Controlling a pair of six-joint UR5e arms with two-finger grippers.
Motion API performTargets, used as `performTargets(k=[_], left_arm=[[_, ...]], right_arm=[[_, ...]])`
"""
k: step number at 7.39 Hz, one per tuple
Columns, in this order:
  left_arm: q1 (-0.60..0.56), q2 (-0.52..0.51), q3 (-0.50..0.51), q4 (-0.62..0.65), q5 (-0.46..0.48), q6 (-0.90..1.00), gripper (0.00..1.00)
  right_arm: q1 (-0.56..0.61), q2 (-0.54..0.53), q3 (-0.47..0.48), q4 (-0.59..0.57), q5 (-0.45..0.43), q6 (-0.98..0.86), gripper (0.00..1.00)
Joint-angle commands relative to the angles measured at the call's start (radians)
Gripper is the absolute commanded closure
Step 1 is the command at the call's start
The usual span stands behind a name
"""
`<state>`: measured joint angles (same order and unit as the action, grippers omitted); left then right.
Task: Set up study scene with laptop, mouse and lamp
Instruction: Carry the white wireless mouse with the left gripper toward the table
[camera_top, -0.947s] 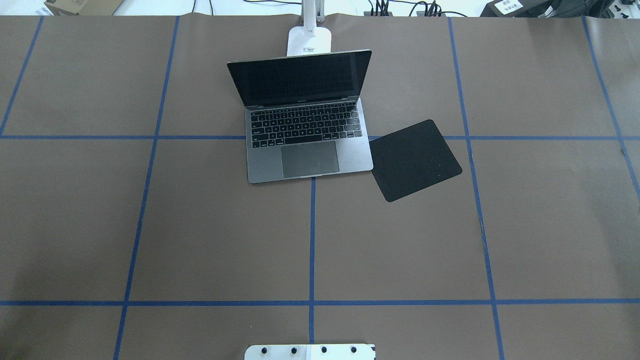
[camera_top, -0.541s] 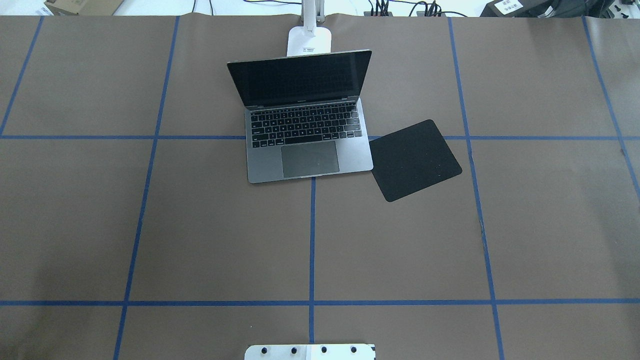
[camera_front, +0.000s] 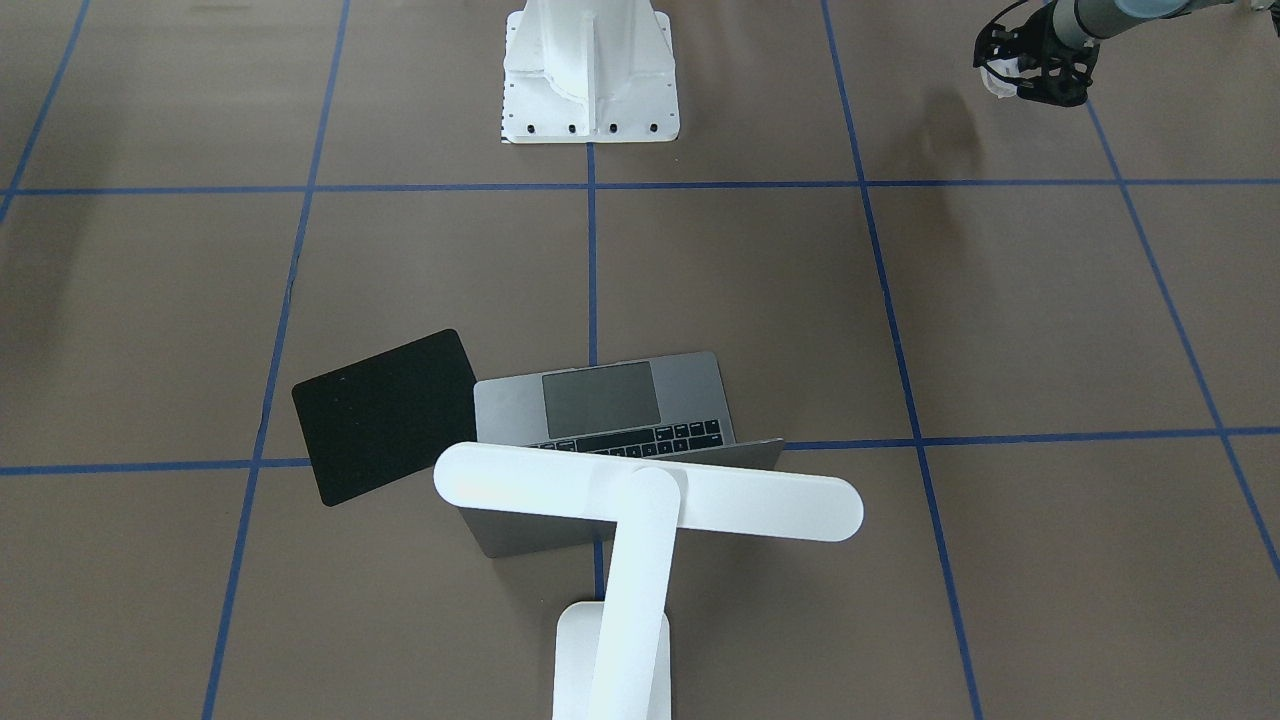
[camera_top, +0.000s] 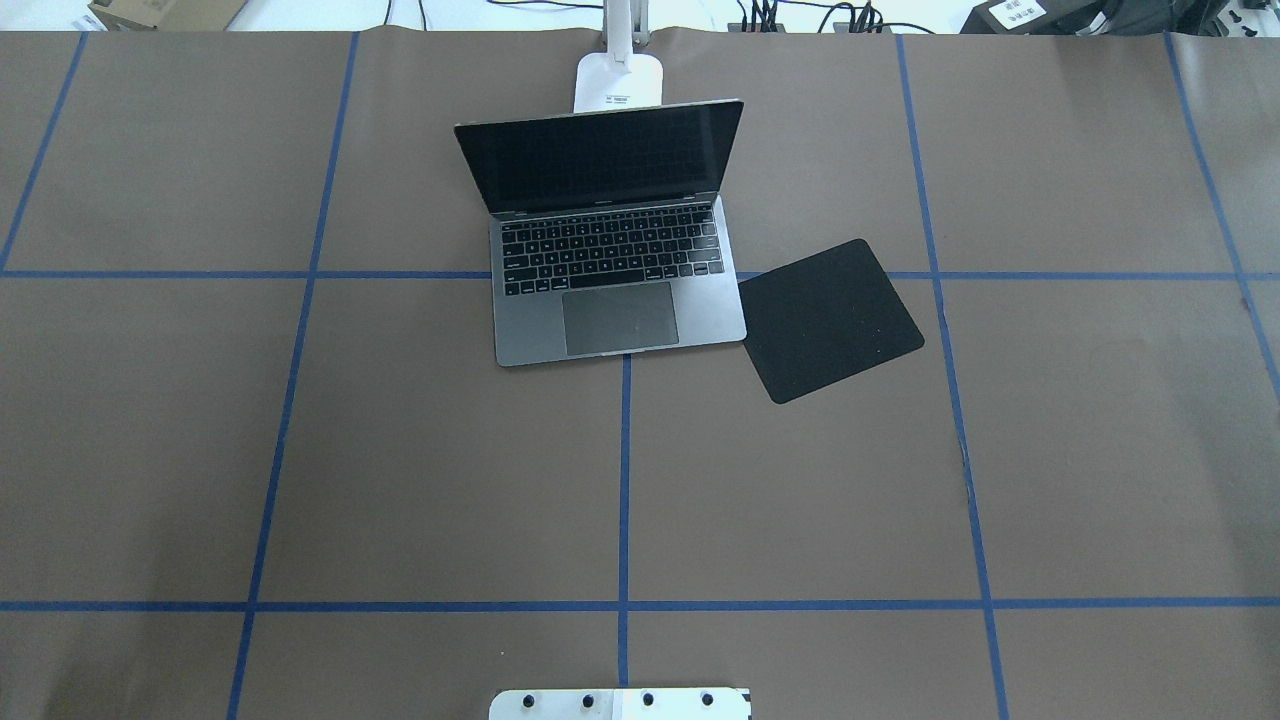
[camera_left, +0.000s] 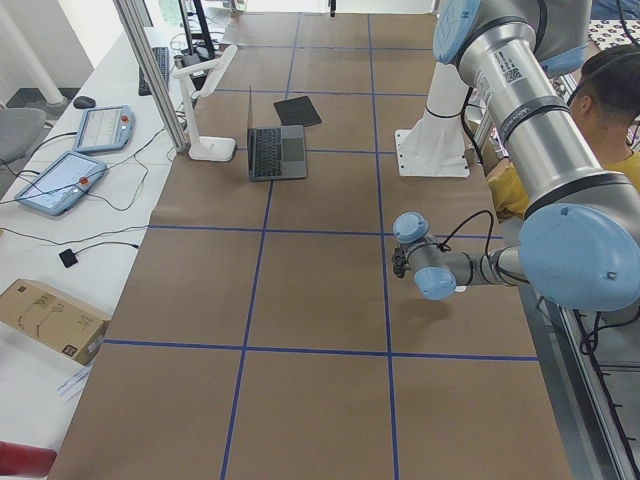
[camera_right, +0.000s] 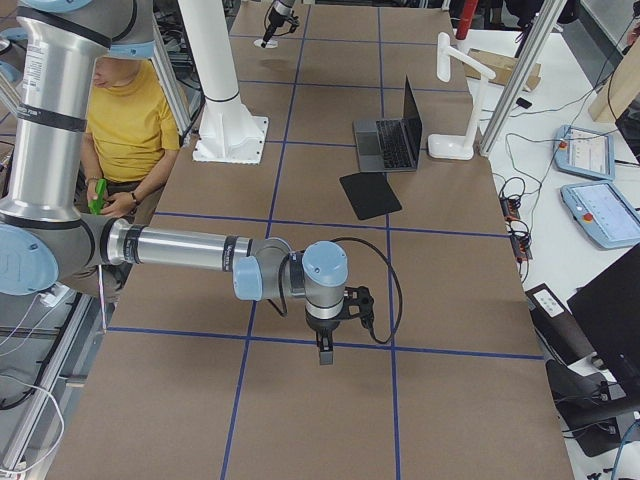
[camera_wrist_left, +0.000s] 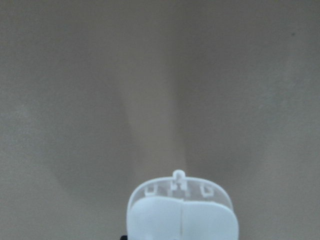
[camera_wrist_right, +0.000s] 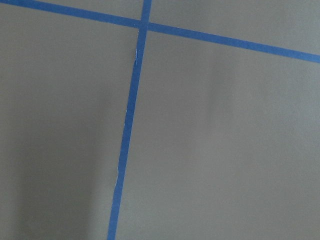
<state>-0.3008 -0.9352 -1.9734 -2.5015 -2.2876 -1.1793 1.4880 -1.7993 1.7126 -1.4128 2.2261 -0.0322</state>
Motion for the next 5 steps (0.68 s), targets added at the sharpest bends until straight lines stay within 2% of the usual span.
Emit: performTargets(k=[1, 2, 5], left_arm=[[-0.052, -0.132, -0.089, 0.228, 0.0, -0.003, 0.62], [-0.078, -0.216, -0.102, 0.315, 0.0, 0.001, 0.62], [-0.138, -0.376, -0.102, 0.43, 0.0, 0.006, 0.62]], right_arm=[[0.0, 0.0, -0.002, 0.0, 0.0, -0.001, 0.0], [0.0, 0.0, -0.008, 0.0, -0.002, -0.001, 0.0], [0.0, 0.0, -0.014, 0.0, -0.002, -0.001, 0.0]])
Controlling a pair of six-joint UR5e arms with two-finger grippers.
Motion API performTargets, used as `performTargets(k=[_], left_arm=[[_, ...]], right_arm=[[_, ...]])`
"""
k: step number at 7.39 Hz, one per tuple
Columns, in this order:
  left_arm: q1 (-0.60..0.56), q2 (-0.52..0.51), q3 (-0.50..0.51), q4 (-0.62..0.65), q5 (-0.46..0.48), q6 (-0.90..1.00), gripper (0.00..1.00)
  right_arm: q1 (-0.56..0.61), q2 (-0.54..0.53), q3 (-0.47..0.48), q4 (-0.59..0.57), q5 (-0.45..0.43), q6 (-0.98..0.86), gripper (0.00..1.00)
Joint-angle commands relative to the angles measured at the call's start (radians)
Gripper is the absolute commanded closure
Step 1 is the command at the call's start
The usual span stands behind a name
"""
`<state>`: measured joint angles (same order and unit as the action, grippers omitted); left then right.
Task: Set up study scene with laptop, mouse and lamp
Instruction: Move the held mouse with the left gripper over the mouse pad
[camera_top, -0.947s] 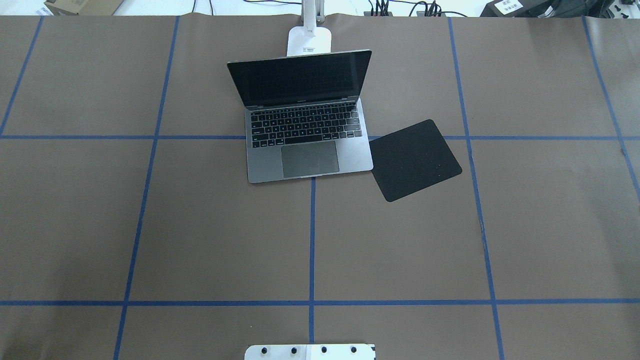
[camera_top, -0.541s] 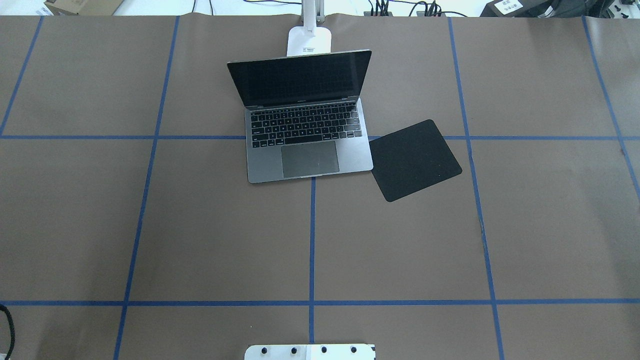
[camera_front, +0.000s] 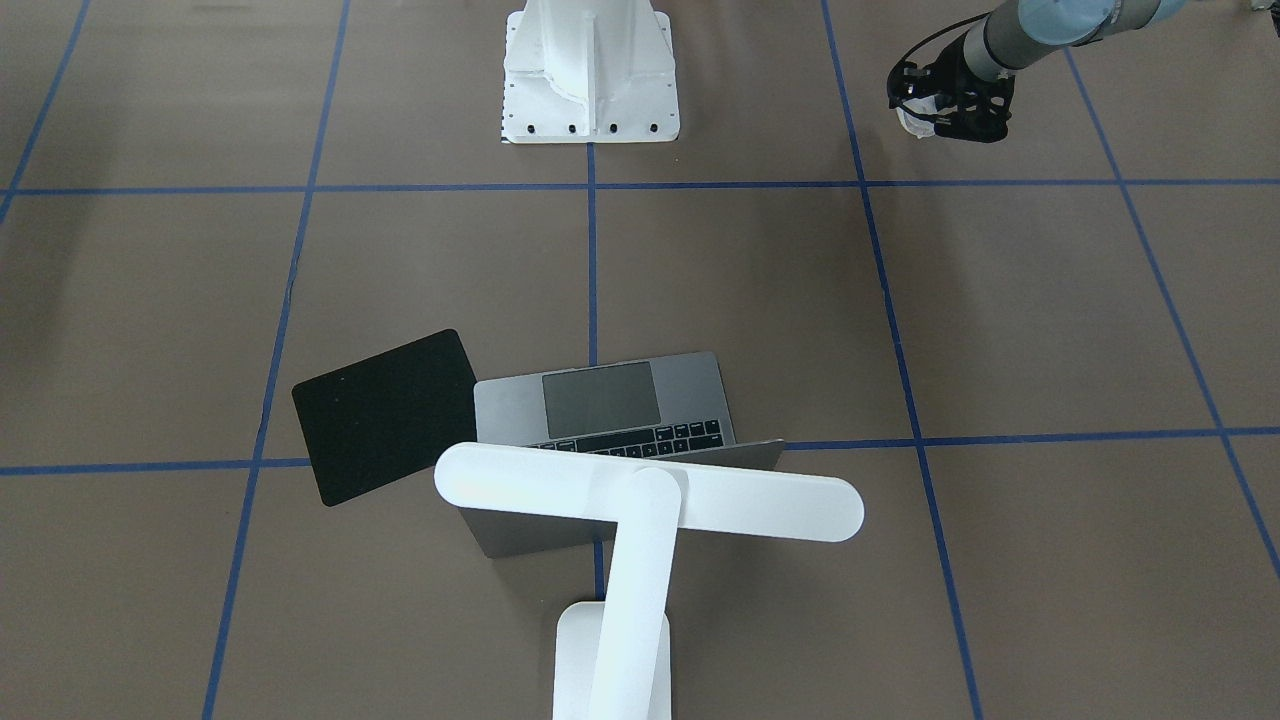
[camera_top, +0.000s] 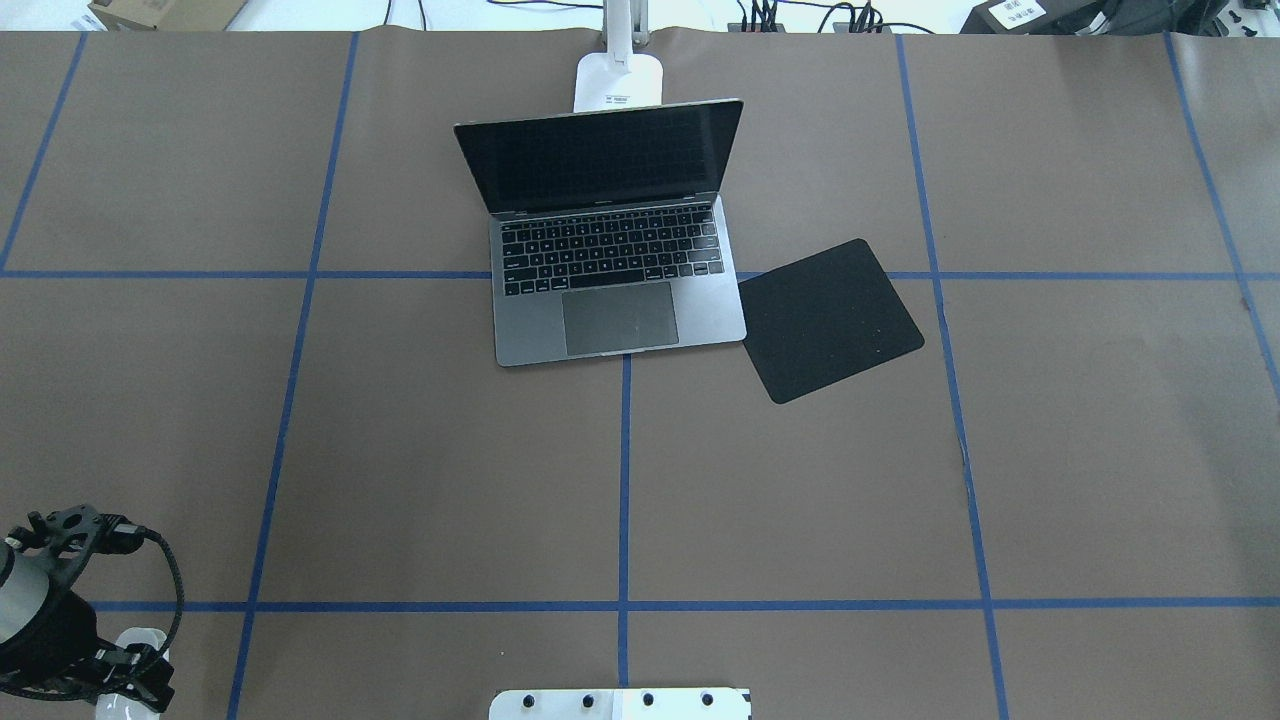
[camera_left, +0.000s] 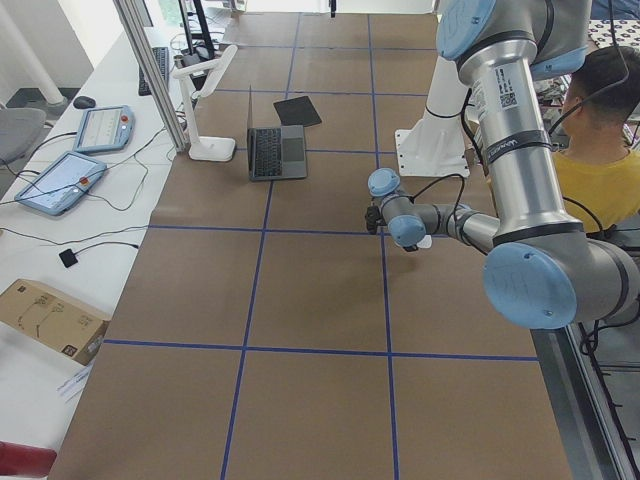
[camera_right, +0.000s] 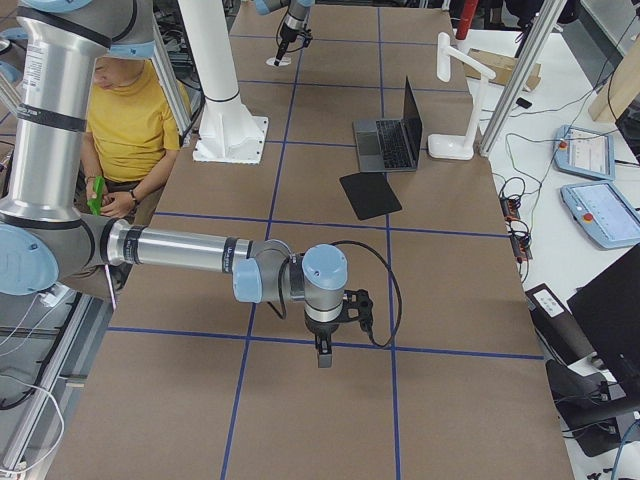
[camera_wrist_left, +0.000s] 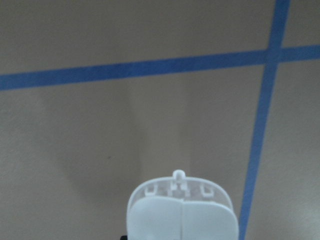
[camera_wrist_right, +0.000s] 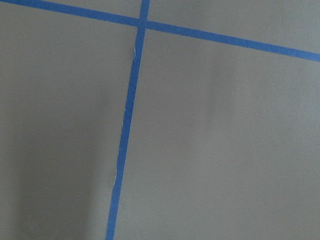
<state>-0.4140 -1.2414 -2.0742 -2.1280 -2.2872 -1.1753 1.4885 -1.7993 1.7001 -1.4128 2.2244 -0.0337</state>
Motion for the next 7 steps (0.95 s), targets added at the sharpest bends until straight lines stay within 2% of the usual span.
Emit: performTargets(k=[1, 4, 6, 7], left_arm=[[-0.035, -0.148, -0.001, 0.138, 0.003, 0.003, 0.62], [-0.087, -0.492, 0.017, 0.487, 0.014, 0.003, 0.62], [-0.1, -0.767, 0.131, 0.661, 0.026, 0.002, 0.62], [-0.109, -0.852, 0.184, 0.678, 0.026, 0.002, 0.62]], right_arm=[[0.0, 0.001, -0.014, 0.002, 0.0, 0.0, 0.0], [0.0, 0.003, -0.017, 0.002, -0.002, 0.0, 0.0], [0.0, 0.003, -0.022, 0.002, -0.002, 0.0, 0.0], [0.0, 0.003, -0.026, 0.002, -0.002, 0.0, 0.0]])
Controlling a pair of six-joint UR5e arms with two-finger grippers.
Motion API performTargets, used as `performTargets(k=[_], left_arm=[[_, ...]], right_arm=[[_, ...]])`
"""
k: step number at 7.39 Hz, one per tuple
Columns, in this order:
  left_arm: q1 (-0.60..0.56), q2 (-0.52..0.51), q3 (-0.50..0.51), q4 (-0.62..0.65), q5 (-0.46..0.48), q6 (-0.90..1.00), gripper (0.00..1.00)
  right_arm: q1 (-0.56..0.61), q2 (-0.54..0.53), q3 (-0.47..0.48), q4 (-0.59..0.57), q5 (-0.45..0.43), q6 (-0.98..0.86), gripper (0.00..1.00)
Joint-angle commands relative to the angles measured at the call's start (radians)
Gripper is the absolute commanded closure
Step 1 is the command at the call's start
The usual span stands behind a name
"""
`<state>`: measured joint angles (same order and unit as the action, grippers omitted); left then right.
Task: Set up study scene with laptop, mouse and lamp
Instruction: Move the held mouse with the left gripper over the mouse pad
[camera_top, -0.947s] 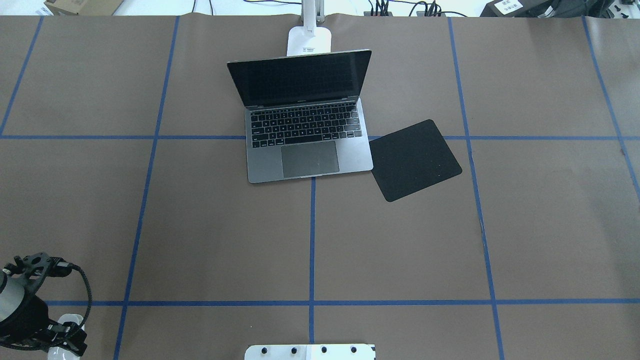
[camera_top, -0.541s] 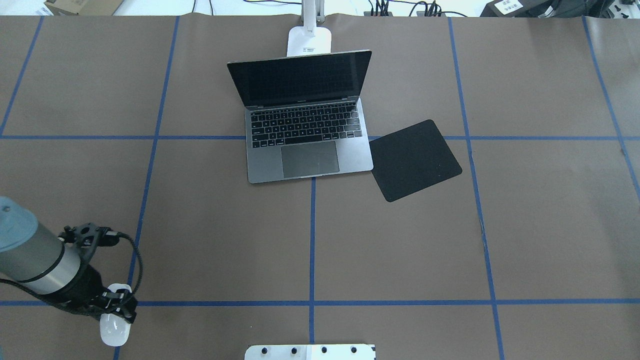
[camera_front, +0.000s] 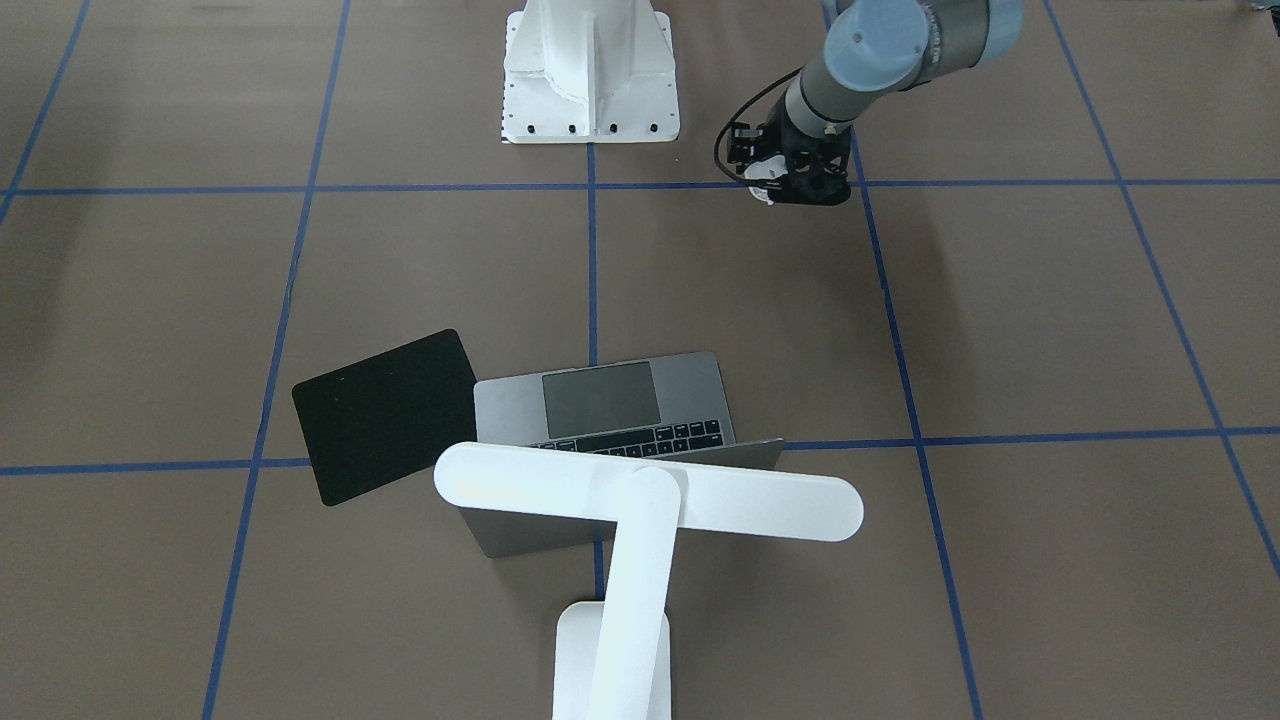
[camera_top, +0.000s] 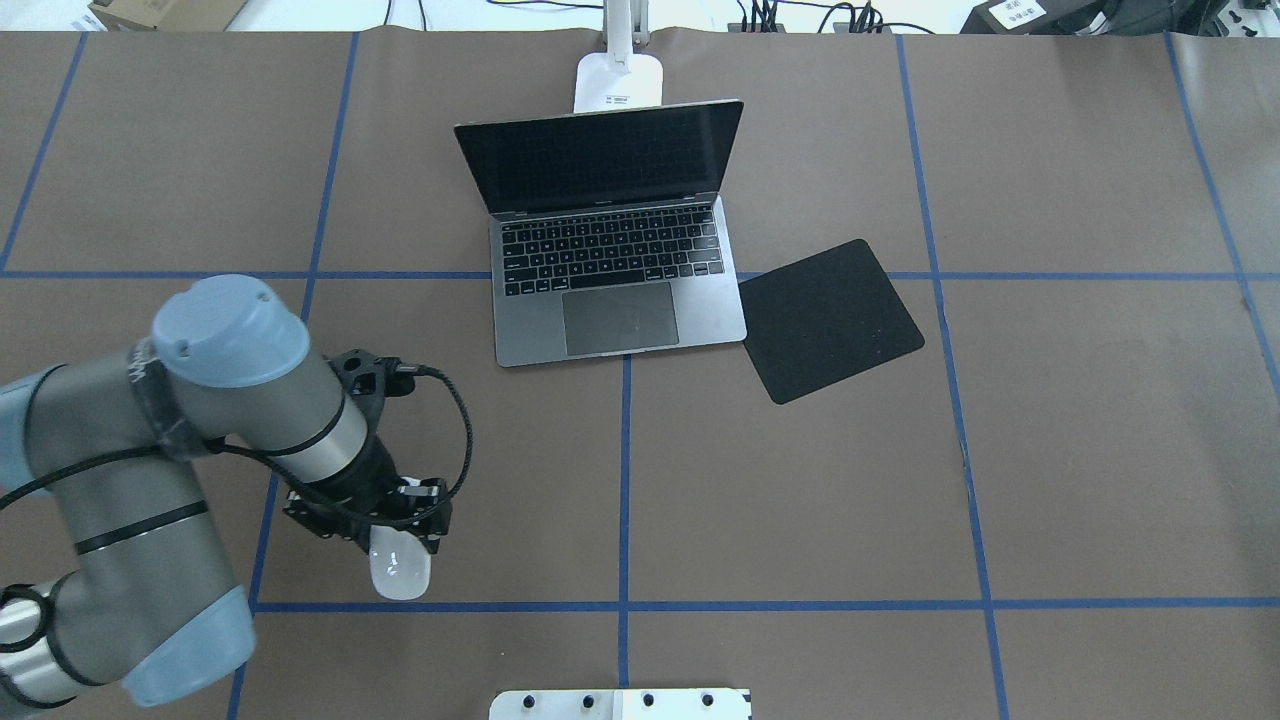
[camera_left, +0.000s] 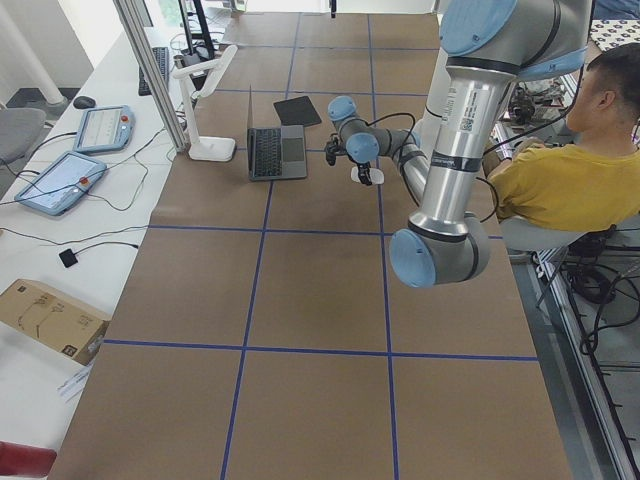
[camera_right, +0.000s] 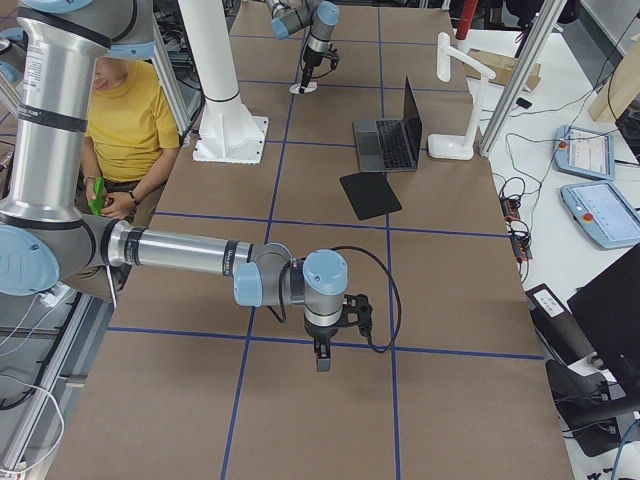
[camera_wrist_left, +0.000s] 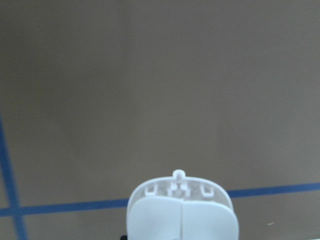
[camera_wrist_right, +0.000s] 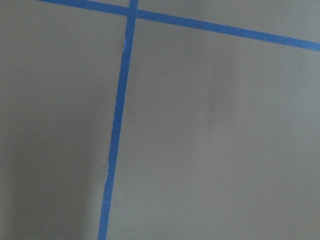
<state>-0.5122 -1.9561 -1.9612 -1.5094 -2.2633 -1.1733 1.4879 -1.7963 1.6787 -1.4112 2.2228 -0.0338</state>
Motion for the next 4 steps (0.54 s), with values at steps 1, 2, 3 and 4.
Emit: performTargets(k=[1, 2, 3, 4], left_arm=[[-0.012, -0.211, 0.127, 0.06, 0.027, -0.005, 0.62], [-0.012, -0.307, 0.216, 0.063, 0.04, -0.012, 0.62], [-0.012, -0.393, 0.307, 0.061, 0.044, -0.012, 0.62], [-0.012, -0.468, 0.382, 0.061, 0.062, -0.014, 0.62]], right_arm=[[0.0, 0.0, -0.005, 0.0, 0.0, 0.0, 0.0], [0.0, 0.0, -0.013, 0.0, 0.0, 0.0, 0.0], [0.0, 0.003, -0.016, 0.0, -0.002, 0.0, 0.0], [0.0, 0.003, -0.016, 0.0, -0.002, 0.0, 0.0]])
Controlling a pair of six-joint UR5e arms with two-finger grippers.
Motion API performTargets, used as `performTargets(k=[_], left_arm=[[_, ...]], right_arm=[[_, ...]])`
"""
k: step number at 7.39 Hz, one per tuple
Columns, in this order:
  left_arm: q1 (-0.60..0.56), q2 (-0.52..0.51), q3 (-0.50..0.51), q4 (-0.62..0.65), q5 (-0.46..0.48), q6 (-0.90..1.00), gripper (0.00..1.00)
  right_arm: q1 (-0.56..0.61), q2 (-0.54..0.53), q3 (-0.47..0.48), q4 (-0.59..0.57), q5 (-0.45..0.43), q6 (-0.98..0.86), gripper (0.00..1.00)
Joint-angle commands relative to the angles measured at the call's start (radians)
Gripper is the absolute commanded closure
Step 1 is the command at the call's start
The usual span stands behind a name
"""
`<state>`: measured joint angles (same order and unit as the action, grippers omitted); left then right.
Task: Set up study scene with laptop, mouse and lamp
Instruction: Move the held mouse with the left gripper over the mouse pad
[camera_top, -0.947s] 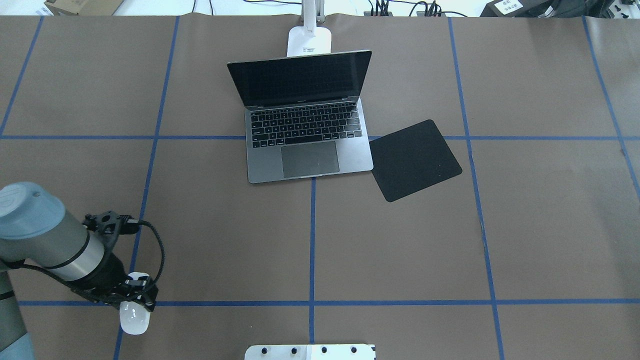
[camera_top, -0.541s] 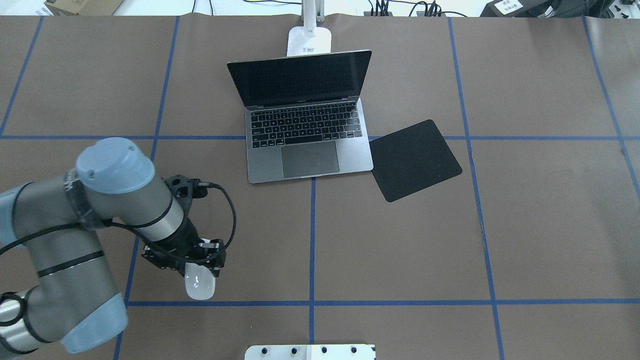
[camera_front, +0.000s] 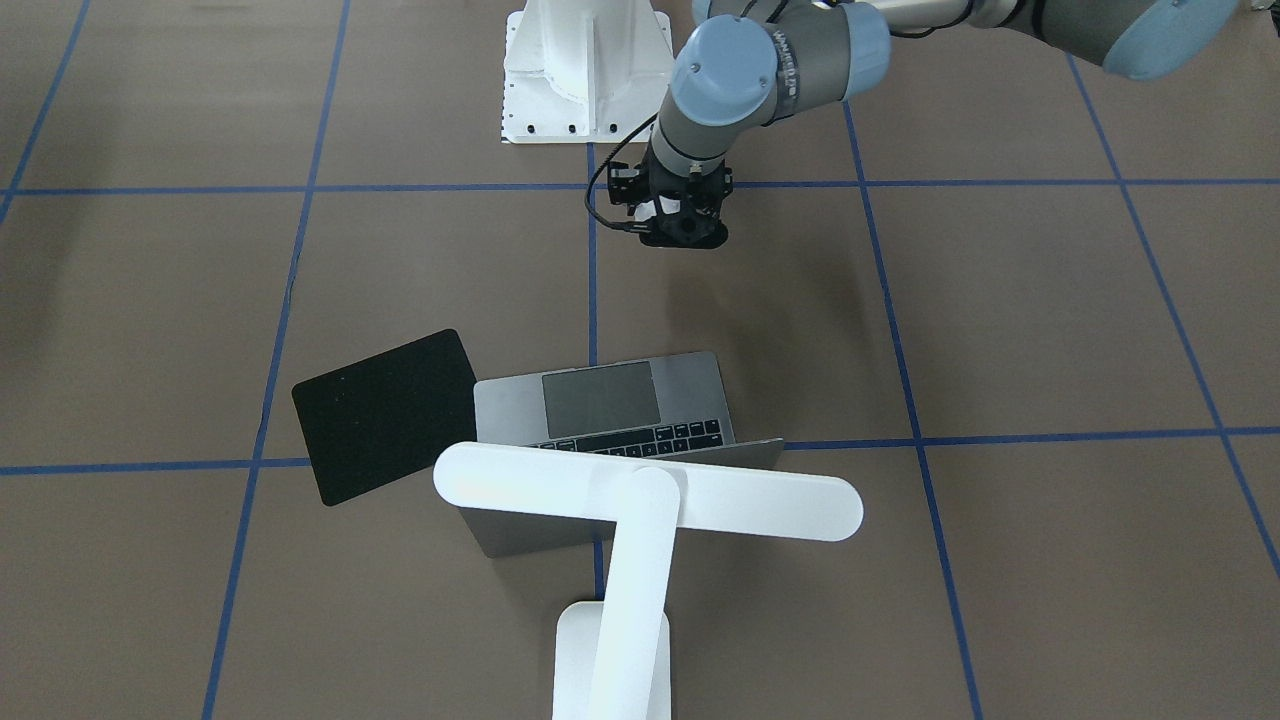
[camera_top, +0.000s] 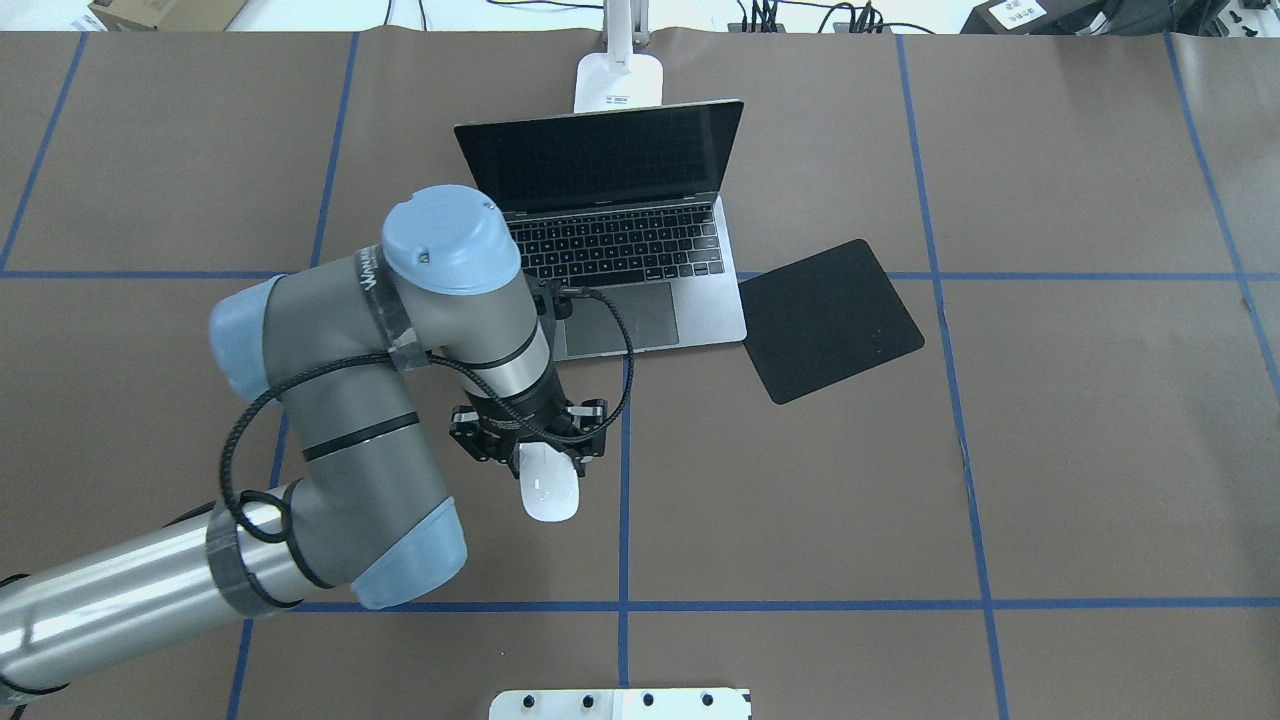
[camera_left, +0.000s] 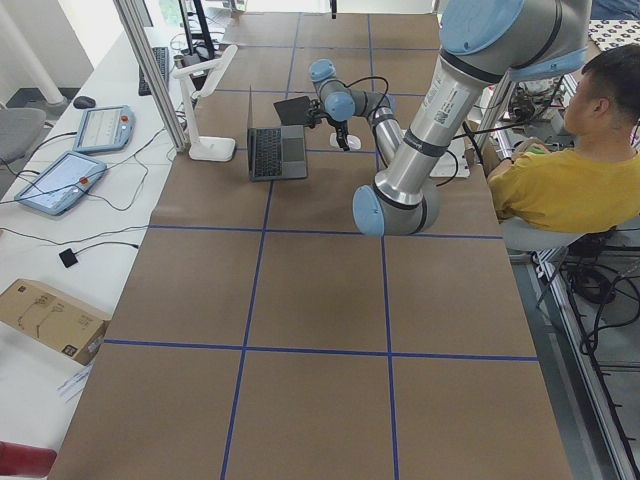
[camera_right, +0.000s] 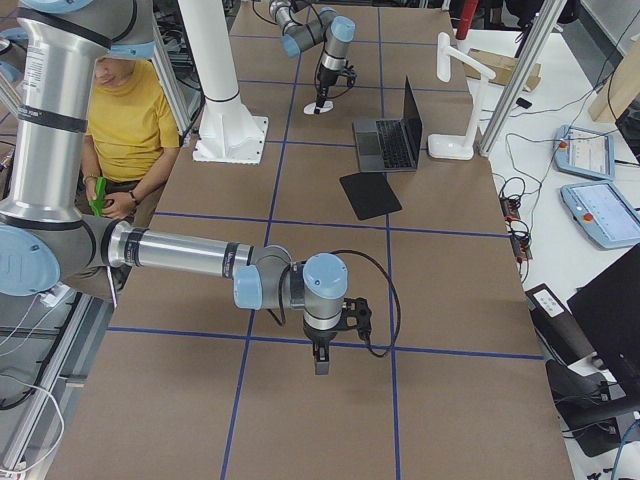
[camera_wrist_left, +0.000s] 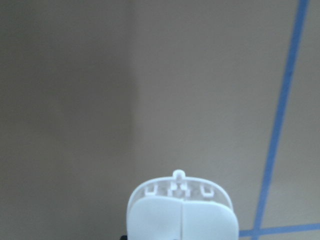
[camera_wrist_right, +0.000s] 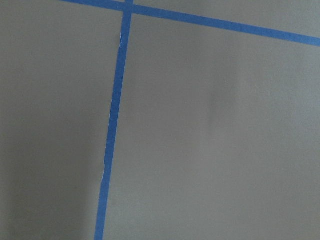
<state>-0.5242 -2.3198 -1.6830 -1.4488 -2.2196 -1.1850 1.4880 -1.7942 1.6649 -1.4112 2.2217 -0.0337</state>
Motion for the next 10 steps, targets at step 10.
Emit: performTargets(k=[10], left_arm=[[-0.004, -0.674, 0.945, -0.363, 0.205, -0.206, 0.63]], right_arm=[[0.0, 0.009, -0.039, 0.0, -0.001, 0.0, 0.0]])
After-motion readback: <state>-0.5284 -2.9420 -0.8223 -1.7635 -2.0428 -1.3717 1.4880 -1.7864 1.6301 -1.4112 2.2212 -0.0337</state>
